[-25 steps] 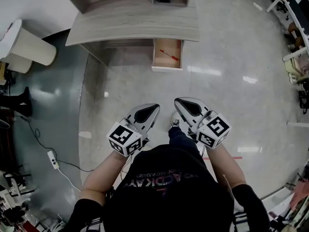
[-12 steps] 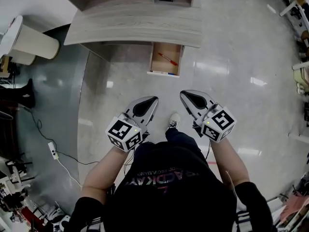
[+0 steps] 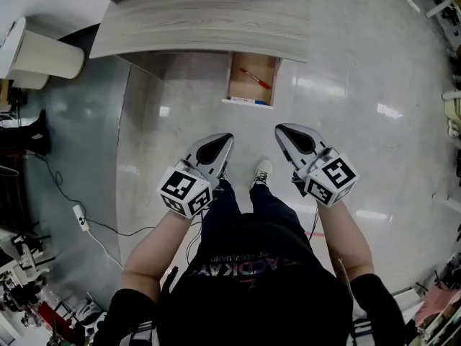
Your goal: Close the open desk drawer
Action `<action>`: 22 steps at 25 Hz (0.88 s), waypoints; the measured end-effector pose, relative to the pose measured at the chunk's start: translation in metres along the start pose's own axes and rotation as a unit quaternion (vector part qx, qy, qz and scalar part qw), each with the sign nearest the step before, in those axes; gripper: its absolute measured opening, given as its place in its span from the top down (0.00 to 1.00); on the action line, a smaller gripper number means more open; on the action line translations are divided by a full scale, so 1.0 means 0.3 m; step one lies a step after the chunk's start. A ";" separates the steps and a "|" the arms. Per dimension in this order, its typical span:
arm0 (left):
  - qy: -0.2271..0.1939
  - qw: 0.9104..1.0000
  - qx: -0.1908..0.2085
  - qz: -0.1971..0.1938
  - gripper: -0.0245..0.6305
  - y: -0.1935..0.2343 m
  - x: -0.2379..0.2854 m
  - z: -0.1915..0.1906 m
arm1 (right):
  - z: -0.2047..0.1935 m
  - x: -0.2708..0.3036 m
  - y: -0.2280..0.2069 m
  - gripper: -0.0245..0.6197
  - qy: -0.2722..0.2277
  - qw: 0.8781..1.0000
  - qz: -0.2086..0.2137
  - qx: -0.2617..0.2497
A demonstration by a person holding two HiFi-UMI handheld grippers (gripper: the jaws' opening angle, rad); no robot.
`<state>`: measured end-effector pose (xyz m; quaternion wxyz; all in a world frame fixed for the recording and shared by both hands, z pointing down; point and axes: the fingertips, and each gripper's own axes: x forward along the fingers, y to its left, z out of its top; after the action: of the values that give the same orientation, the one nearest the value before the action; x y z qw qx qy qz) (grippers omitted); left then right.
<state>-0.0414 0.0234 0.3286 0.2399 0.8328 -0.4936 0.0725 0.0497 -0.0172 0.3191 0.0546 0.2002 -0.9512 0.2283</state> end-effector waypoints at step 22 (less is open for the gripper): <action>0.047 0.996 0.080 0.008 0.95 0.289 0.139 -0.256 | -0.276 0.099 -0.194 0.95 -0.011 0.994 -0.109 0.028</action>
<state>-0.0859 -0.0076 0.4390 0.1947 0.8412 -0.4809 0.1522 0.0472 -0.0376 0.4226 0.0635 0.3065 -0.9175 0.2452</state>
